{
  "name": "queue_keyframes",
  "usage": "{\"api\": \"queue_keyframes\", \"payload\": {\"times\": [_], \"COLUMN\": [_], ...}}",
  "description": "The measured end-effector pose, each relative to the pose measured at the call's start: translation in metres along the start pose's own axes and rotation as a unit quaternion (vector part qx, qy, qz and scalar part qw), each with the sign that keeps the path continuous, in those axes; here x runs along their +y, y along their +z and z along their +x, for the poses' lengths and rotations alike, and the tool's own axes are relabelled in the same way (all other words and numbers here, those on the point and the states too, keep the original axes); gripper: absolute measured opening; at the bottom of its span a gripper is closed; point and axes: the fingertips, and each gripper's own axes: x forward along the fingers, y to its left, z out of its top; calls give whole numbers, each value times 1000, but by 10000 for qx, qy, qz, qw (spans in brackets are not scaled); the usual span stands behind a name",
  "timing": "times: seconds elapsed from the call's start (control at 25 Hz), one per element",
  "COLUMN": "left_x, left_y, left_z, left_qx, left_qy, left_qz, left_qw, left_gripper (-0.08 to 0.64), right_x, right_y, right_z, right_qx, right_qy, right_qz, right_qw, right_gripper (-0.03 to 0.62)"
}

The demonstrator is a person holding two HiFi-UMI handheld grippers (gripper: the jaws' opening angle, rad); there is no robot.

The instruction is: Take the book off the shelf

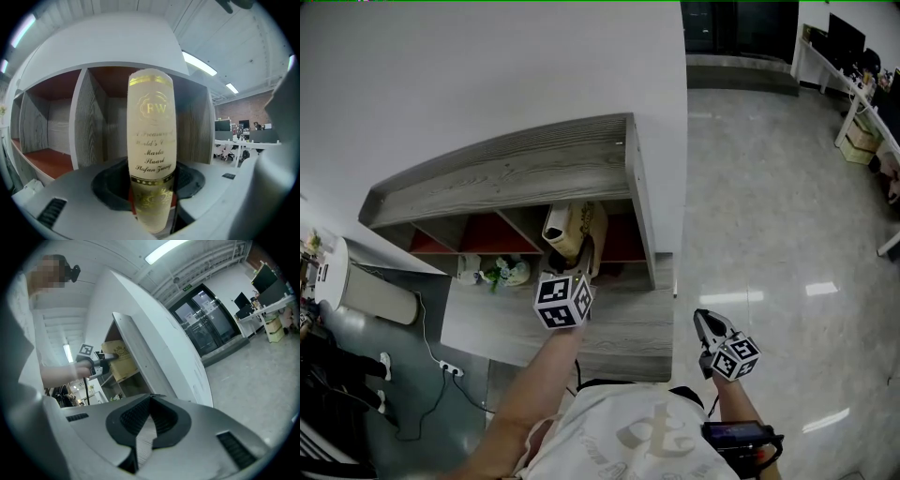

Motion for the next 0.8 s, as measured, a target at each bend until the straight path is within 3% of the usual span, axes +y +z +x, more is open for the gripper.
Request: {"api": "queue_keyframes", "payload": {"times": [0.4,0.8], "left_x": [-5,-3], "left_y": [-3,-11], "left_z": [-30,-67], "left_qx": [-199,-364], "left_qy": [-117,-425], "left_qz": [-776,-1328], "left_qw": [9967,9896], "left_gripper": [219,219], "right_x": [0,40], "right_y": [-4,-8], "right_z": [4,13], "right_qx": [169,327], "right_qy": [357,810], "right_qz": [-68,-537], "right_qw": [9992,9947], "right_gripper": [6,6]}}
